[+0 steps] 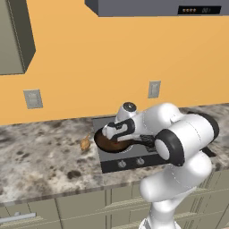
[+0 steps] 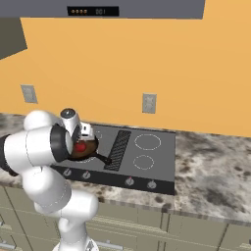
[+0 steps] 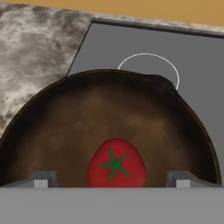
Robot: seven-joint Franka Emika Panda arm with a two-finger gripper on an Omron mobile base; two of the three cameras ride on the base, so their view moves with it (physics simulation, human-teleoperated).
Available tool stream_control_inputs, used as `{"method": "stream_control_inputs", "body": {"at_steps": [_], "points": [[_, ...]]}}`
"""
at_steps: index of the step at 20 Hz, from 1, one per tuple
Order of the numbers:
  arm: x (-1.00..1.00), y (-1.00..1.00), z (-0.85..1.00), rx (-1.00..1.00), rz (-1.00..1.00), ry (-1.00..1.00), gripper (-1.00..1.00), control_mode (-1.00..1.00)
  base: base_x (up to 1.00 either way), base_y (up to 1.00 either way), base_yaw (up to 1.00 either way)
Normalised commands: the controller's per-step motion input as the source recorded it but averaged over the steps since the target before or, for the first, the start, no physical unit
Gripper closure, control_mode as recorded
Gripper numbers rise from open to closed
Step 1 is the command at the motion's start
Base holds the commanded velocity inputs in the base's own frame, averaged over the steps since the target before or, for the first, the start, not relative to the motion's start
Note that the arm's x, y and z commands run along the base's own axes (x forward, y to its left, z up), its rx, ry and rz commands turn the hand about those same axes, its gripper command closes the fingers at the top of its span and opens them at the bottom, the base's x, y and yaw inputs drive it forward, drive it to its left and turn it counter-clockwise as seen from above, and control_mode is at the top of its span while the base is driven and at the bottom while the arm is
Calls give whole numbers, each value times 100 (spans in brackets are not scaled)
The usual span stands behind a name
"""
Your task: Place the pan on the front left burner on the stove. Then place the tomato and the onion in the pan and turn on the front left burner.
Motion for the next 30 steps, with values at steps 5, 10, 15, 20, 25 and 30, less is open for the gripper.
{"method": "stream_control_inputs", "body": {"at_steps": [5,10,15,20,25,30], "points": [[-5,56,51,0,0,-3,-100,-100,0,0,0],[-15,69,39,0,0,0,-100,-100,0,0,0],[0,60,17,0,0,0,-100,-100,0,0,0],[0,46,31,3,0,0,-100,-100,0,0,0],[-17,42,34,17,0,3,-100,-100,0,0,0],[-21,1,-2,11,-5,14,-100,-100,0,0,0]]}}
